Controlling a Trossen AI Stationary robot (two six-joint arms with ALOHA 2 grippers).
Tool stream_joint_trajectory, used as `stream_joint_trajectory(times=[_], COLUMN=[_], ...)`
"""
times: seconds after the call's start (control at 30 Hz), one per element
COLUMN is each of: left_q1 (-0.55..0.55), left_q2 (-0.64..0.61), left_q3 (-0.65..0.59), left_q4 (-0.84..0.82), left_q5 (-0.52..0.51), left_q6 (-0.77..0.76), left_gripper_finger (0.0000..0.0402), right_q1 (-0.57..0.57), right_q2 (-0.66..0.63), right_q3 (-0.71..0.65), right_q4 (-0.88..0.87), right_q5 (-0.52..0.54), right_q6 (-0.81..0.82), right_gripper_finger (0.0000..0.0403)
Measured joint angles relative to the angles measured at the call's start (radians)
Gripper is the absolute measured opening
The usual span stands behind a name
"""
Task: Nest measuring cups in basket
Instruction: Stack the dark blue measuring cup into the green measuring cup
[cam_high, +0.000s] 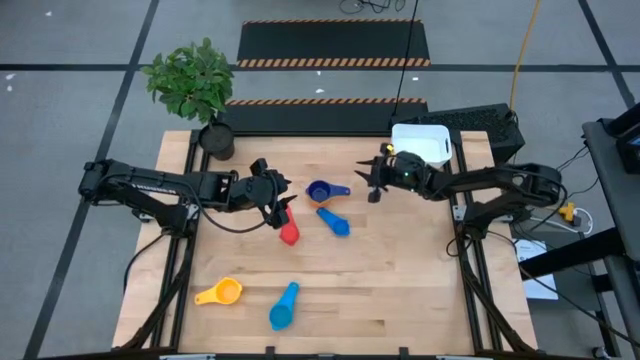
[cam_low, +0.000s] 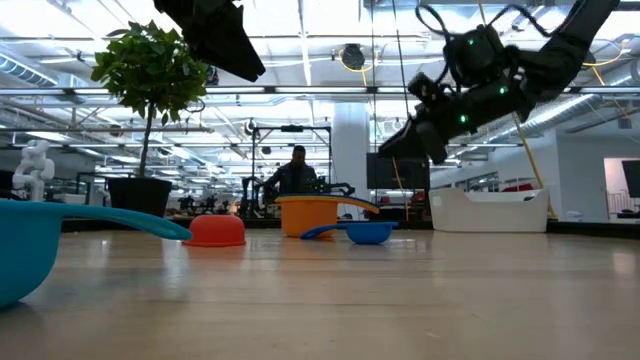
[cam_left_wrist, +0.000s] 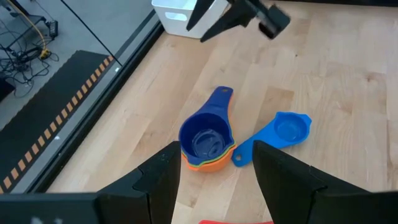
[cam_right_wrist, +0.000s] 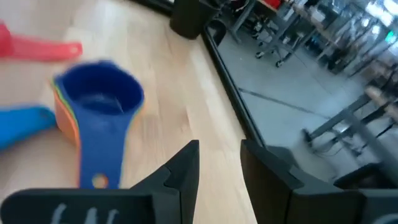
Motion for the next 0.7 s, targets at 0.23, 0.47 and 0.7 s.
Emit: stream_joint_trajectory(times=[0.23,0.47,0.7], left_q1=[0.000,0.000,0.000], left_q2=[0.000,0.000,0.000], left_q3=[0.000,0.000,0.000], left_q4=[0.010,0.012,0.009], left_q5=[0.000,0.000,0.000], left_q6=[0.002,0.001,0.002], left_gripper_finger=[0.0202,0.0202,0.0202], right_q1=[0.020,0.090,0.101], right_q2=[-0.073,-0.058,-0.029], right_q3=[0.218,0.283,0.283], right_q4=[-0.540,-0.575,-0.570], right_q5=[0.002,0.001,-0.081], right_q6=[0.242,0.247,0.268], right_gripper_finger=[0.0125,0.0164,0.0210])
